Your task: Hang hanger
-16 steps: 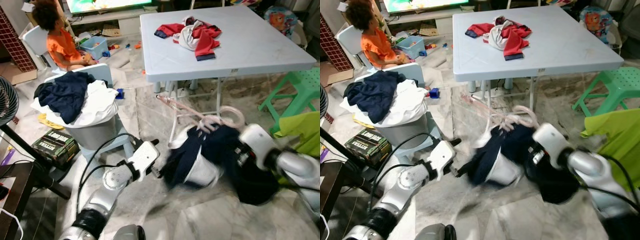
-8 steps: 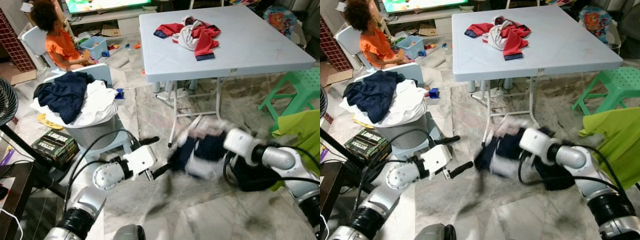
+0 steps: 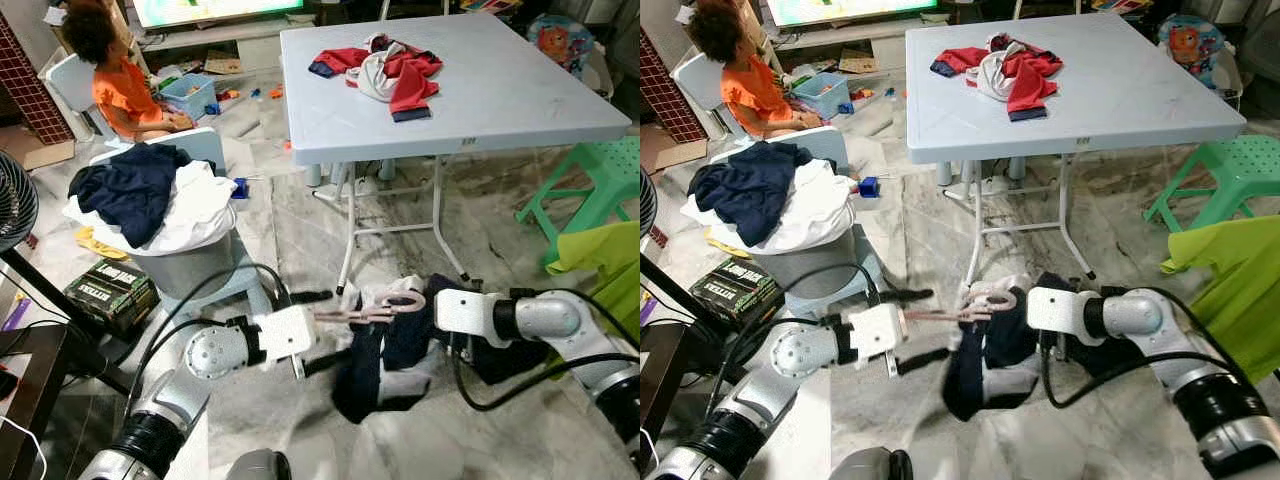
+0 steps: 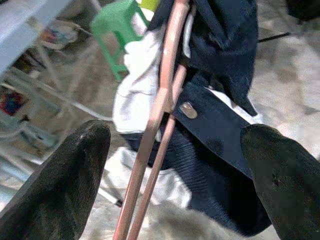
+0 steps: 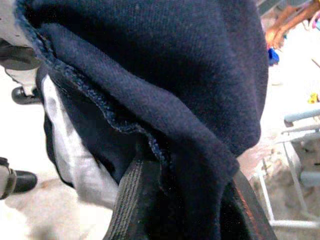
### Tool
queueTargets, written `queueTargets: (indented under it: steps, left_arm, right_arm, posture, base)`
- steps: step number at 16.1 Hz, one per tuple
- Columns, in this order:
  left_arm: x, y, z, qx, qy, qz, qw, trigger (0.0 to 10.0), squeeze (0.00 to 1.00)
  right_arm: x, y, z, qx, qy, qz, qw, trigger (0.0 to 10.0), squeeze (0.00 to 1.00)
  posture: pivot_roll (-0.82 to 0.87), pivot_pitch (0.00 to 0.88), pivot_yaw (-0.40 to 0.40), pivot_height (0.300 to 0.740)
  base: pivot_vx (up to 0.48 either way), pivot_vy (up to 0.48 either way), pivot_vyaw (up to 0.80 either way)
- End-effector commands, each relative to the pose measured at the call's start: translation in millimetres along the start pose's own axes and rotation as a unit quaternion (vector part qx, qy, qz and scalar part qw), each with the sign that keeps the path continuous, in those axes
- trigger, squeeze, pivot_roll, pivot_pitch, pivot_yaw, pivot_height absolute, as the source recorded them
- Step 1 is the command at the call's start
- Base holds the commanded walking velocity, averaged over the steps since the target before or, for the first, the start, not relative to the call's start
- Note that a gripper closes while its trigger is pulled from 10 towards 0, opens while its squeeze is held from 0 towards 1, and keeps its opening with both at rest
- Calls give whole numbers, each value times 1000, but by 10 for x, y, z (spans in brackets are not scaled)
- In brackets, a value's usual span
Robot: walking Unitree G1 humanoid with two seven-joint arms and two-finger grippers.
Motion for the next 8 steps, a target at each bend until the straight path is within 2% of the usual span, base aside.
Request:
queueTargets:
  steps: [1,2,3,4,8]
  left_arm:
    - [-2,0,-24,-11,-12,-23,1000,10000,0]
    - [6,13,-38,-16,-16,-35,999,3882,0]
    - [2,22,-44,-20,-14,-39,999,2863,0]
    - [-12,29,-45,-22,-15,-42,999,0,0]
    - [-85,48,-33,-30,-6,-45,999,0,0]
  right_arm:
    - [112,-64,74,20,-31,7,999,10000,0]
    - [97,-83,76,22,-36,20,999,10000,0]
    - [85,-92,77,22,-37,27,999,10000,0]
    - [73,-103,83,25,-38,35,998,10000,0]
    - [-3,-115,69,22,-46,53,997,10000,0]
  posture:
    - [-85,0,76,740]
    - [-85,0,76,740]
    - [-88,0,78,740]
    - [-88,0,79,740]
    - [-91,0,85,740]
  base:
    - [0,0,0]
    - [0,0,0]
    - [0,0,0]
    - [0,0,0]
    - [0,0,0]
Point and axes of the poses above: a point about 5 cm out from each wrist's last joint towards the gripper, its own y axis pointing out of the wrist towards the gripper, its own z axis along the axis of the wrist's last joint, x = y × z, the point moved 2 cm from there along y, pointing out of the wrist towards the gripper, and after that the axes turned 15 degrees about -y, right-handed, at the moved point
